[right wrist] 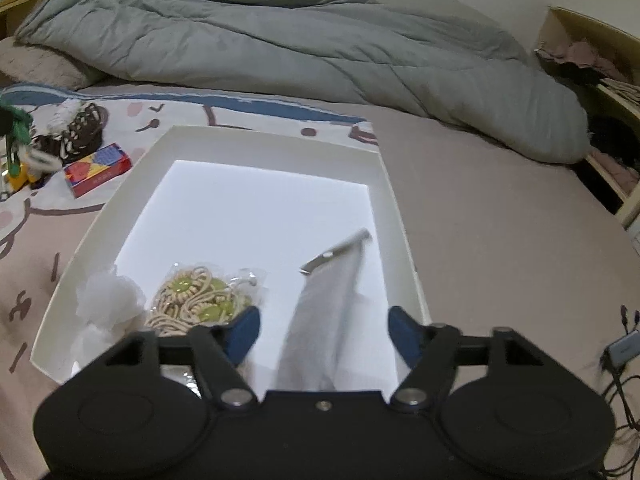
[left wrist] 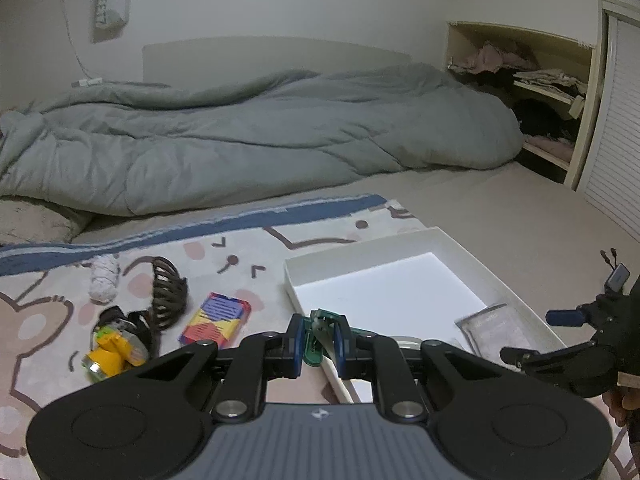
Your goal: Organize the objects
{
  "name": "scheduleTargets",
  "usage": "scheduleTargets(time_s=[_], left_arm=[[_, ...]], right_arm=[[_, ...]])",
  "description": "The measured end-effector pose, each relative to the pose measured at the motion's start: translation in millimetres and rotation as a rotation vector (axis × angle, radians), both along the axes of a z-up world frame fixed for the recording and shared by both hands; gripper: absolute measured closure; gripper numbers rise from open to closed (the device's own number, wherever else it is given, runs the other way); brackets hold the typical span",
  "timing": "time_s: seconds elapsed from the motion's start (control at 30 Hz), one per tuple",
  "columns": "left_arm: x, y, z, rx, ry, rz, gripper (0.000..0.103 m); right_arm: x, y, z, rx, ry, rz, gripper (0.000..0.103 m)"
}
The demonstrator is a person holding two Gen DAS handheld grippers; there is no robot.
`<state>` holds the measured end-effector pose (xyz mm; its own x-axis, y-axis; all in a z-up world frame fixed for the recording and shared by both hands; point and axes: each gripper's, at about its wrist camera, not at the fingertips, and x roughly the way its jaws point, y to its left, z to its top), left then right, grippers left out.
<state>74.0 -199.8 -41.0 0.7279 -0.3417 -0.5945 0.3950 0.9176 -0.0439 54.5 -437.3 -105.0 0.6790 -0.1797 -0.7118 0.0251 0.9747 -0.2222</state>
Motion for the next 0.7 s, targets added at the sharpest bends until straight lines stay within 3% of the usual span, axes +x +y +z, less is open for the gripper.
scheduleTargets(time_s=[0.4, 0.47, 0.7], left_arm=[[28, -26, -24, -0.064, 0.084, -0.023, 0.084], [34, -30, -31, -0.054, 0.11, -0.017, 0.066], [41, -34, -43, 0.01, 0.133, -0.002, 0.064]], right_arm=[[0, -2, 4, 0.064, 0.008, -0.042, 0.028], [0, -2, 5, 0.071, 0.01, -0.037, 0.028], [-2, -4, 8, 0.122, 0.012, -0.037, 0.027]])
